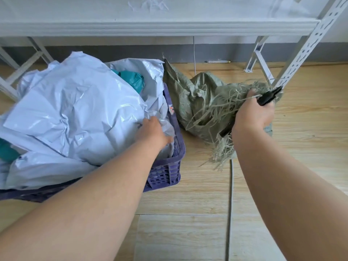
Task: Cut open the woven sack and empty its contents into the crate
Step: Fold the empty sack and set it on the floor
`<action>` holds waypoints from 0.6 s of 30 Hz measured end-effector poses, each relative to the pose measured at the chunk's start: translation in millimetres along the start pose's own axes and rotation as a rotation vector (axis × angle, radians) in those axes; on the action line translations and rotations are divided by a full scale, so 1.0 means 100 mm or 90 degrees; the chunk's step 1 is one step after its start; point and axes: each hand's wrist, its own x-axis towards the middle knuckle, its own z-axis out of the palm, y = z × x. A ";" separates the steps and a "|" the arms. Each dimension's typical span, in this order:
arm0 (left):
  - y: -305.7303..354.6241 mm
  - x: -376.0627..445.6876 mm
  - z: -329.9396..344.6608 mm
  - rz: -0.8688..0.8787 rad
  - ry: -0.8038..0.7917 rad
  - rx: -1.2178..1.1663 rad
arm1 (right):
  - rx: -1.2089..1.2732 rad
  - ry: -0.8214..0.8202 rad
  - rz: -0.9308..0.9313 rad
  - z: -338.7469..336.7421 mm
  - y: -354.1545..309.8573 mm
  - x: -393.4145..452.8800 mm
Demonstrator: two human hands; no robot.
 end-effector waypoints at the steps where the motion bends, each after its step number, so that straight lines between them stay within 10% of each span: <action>1: 0.01 -0.01 0.01 -0.019 -0.005 0.033 | -0.004 -0.010 -0.002 0.01 0.00 0.00; 8: 0.04 -0.02 -0.21 0.113 0.226 0.151 | -0.072 -0.106 0.033 -0.01 0.19 -0.07; 13: 0.41 -0.11 -0.20 0.351 0.357 -0.051 | -0.101 -0.254 0.051 -0.04 0.10 -0.04; 18: 0.96 -0.12 0.03 0.372 -0.066 -0.129 | -0.196 -0.348 0.017 -0.13 0.06 0.09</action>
